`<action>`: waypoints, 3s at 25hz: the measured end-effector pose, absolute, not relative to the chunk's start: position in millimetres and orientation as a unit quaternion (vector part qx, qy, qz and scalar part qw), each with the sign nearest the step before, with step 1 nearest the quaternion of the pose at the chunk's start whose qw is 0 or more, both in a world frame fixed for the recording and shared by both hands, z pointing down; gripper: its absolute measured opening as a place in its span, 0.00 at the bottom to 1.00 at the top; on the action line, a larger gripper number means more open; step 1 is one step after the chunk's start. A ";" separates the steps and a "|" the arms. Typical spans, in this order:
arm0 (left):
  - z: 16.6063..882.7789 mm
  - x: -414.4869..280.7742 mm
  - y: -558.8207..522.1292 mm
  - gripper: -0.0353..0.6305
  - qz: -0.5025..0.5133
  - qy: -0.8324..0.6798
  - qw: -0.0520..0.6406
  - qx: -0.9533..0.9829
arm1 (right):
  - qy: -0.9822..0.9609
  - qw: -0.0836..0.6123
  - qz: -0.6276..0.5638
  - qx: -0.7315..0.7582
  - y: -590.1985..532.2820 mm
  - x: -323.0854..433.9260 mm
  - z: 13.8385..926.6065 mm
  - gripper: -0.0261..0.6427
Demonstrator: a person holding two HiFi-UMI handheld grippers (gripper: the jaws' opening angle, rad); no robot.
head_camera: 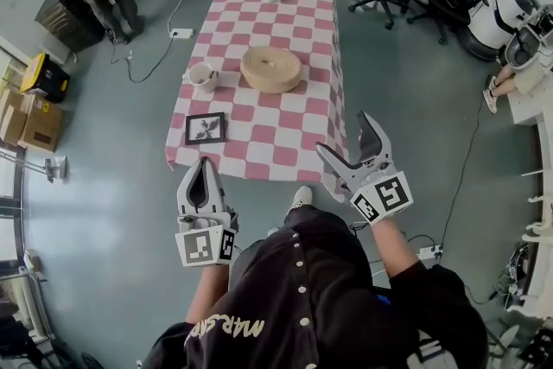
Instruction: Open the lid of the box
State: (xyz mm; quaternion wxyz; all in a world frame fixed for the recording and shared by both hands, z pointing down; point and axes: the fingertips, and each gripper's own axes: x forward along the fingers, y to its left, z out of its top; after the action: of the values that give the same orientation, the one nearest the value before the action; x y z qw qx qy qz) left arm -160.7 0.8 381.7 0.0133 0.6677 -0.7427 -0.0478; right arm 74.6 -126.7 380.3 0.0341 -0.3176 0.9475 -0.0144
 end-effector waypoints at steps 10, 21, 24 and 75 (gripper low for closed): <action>372.2 -173.1 -48.2 0.06 -0.047 -0.748 0.010 0.662 | 0.951 0.031 -0.010 -0.306 -177.2 57.4 374.3 0.71; 392.7 -172.3 -87.0 0.06 -0.034 -0.757 0.023 0.652 | 0.962 0.010 0.005 -0.274 -209.6 38.8 401.7 0.71; 396.1 -165.6 -96.0 0.06 -0.031 -0.761 0.032 0.647 | 0.965 0.014 -0.005 -0.263 -219.2 37.9 404.1 0.71; 459.1 -316.8 -182.2 0.06 -0.031 -0.695 0.122 0.707 | 0.942 -0.300 -0.019 -0.149 -298.5 -135.2 584.4 0.72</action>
State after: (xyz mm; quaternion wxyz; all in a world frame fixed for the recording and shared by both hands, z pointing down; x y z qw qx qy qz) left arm -316.8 -182.2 459.1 0.1218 0.7075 -0.6955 -0.0309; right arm -135.2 -298.5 584.4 -0.2997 -0.1489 0.9422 -0.0190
